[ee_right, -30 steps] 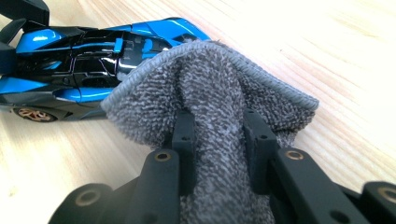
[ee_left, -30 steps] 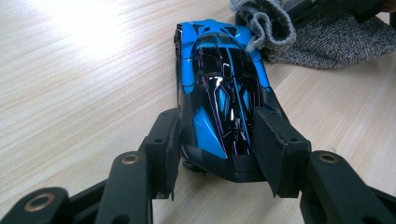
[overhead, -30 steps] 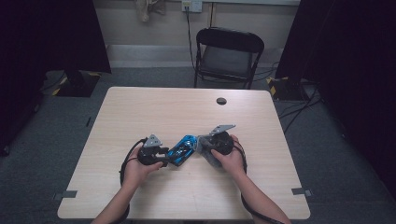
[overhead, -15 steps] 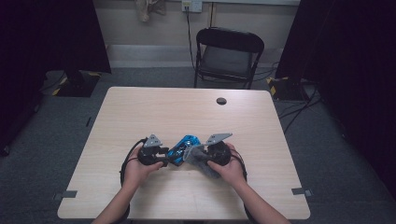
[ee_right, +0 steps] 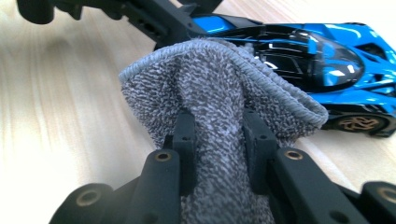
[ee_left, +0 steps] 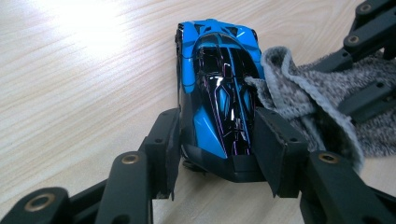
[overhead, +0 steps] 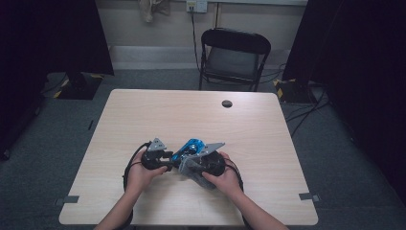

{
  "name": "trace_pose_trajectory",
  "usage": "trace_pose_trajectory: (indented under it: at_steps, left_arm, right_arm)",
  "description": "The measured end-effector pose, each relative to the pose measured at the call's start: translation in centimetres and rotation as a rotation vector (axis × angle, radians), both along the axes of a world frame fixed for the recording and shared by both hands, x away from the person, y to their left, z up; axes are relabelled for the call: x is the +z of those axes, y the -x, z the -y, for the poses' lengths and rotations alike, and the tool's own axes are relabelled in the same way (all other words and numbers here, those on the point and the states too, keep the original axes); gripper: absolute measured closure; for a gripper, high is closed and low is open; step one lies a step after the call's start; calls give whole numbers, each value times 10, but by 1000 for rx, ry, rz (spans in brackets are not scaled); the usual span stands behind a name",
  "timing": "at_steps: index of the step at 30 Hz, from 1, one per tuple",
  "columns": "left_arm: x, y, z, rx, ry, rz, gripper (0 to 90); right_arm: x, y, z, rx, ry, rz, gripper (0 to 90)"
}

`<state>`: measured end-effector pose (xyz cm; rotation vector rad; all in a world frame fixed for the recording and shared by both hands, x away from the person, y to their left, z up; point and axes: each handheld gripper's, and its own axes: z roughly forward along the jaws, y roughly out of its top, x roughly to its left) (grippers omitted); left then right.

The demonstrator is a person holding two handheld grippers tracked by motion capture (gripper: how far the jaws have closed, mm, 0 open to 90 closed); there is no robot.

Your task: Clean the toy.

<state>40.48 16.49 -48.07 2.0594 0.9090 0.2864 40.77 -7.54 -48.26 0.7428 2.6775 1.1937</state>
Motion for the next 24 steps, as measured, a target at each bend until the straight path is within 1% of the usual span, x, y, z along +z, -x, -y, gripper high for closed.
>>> trace_pose_trajectory:
  at_steps: [5,10,15,17,24]
  left_arm:
    - [0,0,0,0,2,-1,526]
    - [0,0,0,1,1,-1,527]
    - [0,0,0,1,1,-1,526]
    - [0,0,0,0,-1,0,526]
    - [0,0,0,-2,-2,0,526]
  right_arm:
    - [0,-5,4,-17,6,5,715]
    - [-1,-15,14,-57,3,6,715]
    - [0,-21,18,-75,11,12,715]
    - [0,-21,19,-74,12,12,715]
    - [0,-29,26,-100,14,8,715]
